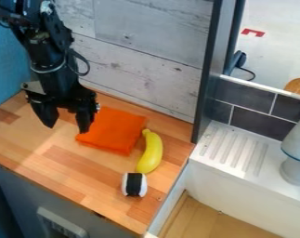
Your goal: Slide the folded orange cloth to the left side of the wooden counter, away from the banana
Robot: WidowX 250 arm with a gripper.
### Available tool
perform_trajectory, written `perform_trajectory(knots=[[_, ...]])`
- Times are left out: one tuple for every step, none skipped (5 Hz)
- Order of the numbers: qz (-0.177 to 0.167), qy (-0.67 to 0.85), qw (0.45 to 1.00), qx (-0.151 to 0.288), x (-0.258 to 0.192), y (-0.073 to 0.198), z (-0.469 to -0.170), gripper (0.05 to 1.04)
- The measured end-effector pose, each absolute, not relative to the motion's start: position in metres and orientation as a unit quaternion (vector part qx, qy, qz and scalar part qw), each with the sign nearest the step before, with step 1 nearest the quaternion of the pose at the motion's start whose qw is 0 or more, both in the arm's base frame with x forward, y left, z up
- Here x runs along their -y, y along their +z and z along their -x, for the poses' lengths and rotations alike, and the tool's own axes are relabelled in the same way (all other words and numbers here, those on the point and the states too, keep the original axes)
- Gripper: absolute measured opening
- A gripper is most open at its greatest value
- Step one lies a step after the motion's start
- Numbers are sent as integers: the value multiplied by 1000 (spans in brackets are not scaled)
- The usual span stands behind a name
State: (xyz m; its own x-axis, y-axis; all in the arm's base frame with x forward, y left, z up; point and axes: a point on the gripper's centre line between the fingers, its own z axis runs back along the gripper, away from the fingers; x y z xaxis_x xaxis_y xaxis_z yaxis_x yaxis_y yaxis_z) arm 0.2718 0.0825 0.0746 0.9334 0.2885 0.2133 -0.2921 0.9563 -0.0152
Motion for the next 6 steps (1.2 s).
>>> perform_trajectory(knots=[[-6,147,985,94,-82,67,-269,1000],[21,128,986,107,-87,54,-281,1000],[23,164,976,142,-94,55,-291,1000],[33,175,975,134,-97,46,-305,1000],[34,186,972,140,-102,43,-321,1000],[29,173,976,132,-93,36,-338,1000]])
